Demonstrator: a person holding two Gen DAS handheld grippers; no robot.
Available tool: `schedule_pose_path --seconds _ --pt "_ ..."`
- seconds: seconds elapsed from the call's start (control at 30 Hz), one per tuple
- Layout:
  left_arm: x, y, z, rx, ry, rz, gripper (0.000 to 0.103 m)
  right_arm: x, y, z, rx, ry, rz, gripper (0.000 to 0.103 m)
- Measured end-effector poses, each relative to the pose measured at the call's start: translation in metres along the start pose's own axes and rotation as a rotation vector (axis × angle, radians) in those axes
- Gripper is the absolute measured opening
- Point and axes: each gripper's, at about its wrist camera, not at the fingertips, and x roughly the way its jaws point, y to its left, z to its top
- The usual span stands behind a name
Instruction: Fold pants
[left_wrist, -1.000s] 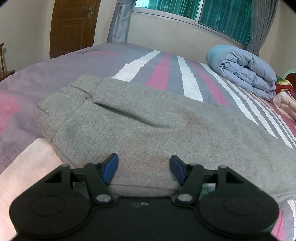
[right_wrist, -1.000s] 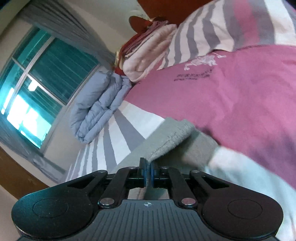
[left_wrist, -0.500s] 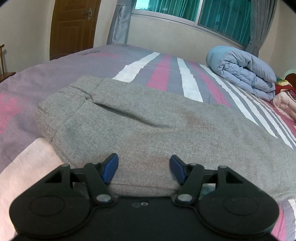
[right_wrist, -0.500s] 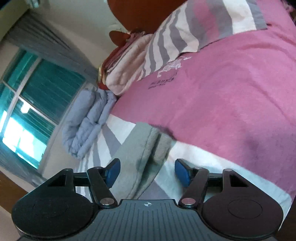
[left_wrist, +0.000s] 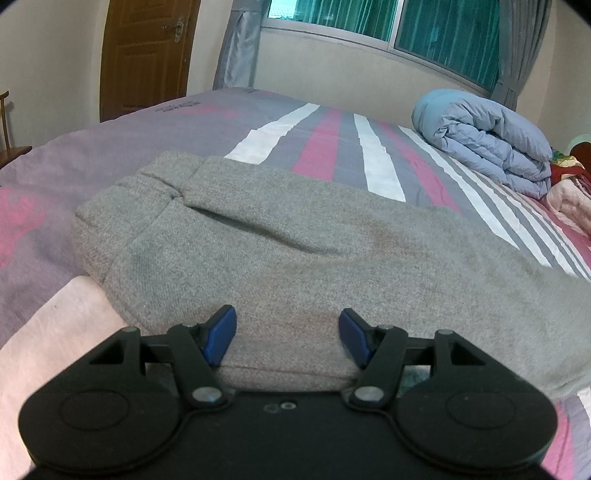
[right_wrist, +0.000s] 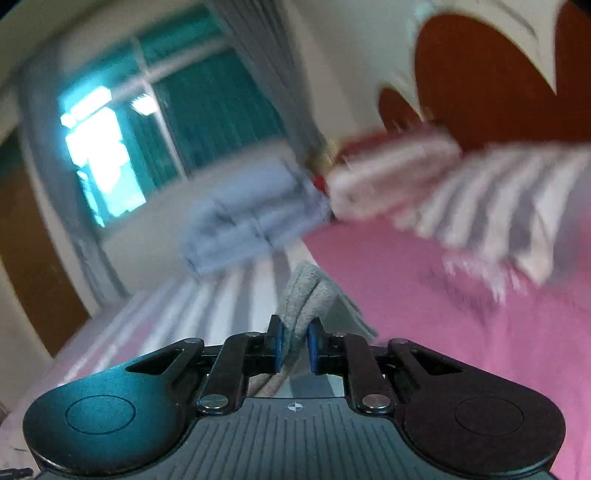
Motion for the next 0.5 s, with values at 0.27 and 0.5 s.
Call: schedule_pose_path --seconds 0.27,0.5 --pt "0.001 0.0 0.002 0.018 0.012 -0.008 0.054 0.033 -0.107 -0.1 0.389 0.228 -0.122 0.014" --pt "0.001 0.001 -0.001 0.015 -0.008 -0.009 0.054 0.031 -0.108 -0.097 0.438 0.21 -0.141 0.014"
